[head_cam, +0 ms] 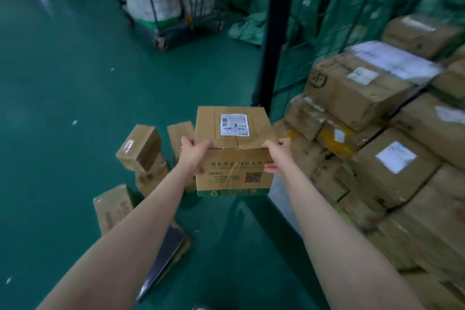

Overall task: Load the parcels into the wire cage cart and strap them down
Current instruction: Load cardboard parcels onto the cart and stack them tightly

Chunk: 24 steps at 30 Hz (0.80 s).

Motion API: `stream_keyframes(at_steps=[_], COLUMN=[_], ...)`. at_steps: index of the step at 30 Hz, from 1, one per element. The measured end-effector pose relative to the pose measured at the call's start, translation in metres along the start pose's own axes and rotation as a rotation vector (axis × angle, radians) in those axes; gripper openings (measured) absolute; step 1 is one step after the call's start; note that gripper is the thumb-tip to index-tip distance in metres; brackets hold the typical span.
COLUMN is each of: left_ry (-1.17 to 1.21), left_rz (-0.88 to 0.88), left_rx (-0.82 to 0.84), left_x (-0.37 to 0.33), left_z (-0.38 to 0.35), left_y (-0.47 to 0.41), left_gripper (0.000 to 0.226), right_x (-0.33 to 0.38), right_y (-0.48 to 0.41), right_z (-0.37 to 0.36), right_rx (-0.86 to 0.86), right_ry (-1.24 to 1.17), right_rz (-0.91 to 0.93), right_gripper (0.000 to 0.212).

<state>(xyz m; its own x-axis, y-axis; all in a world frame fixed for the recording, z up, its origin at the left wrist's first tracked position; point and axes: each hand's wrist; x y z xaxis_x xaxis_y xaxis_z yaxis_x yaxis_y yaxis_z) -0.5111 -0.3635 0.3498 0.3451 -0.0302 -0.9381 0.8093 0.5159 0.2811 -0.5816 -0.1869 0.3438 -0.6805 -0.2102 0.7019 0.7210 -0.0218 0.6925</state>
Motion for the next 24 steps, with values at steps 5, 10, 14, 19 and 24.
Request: stream_keyframes(at_steps=[5, 10, 14, 19, 24], left_ry=[0.016, 0.016, 0.001, 0.045, 0.001], left_rz=[-0.14, -0.235, -0.293, -0.331, -0.351], left_rx=[0.104, 0.202, 0.28, 0.373, 0.455], left_x=[-0.042, -0.078, -0.096, -0.11, -0.128], left_z=[-0.065, -0.135, -0.195, -0.269, -0.324], left_y=[0.027, 0.064, 0.099, 0.135, 0.141], left_gripper=[0.036, 0.034, 0.035, 0.038, 0.04], right_x=[0.019, 0.014, 0.001, -0.016, -0.021], right_y=[0.02, 0.042, 0.061, 0.077, 0.077], right_z=[0.082, 0.17, 0.24, 0.321, 0.372], right_rx=[-0.134, -0.234, -0.343, -0.432, -0.513], right_ry=[-0.107, -0.203, -0.245, -0.324, -0.367], right_rz=[0.084, 0.135, 0.159, 0.182, 0.201], right_gripper=[0.026, 0.025, 0.025, 0.025, 0.025])
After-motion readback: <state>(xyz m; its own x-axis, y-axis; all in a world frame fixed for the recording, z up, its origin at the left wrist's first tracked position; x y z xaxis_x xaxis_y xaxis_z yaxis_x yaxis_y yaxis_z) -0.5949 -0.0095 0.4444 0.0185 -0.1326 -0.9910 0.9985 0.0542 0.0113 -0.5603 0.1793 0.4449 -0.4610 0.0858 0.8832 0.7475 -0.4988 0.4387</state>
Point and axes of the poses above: each hand's wrist, its own y-axis away from the middle knuckle, its own z-axis out of the back of the hand, x = y × z, and after that the axes turned 13 degrees about -z, right-handed
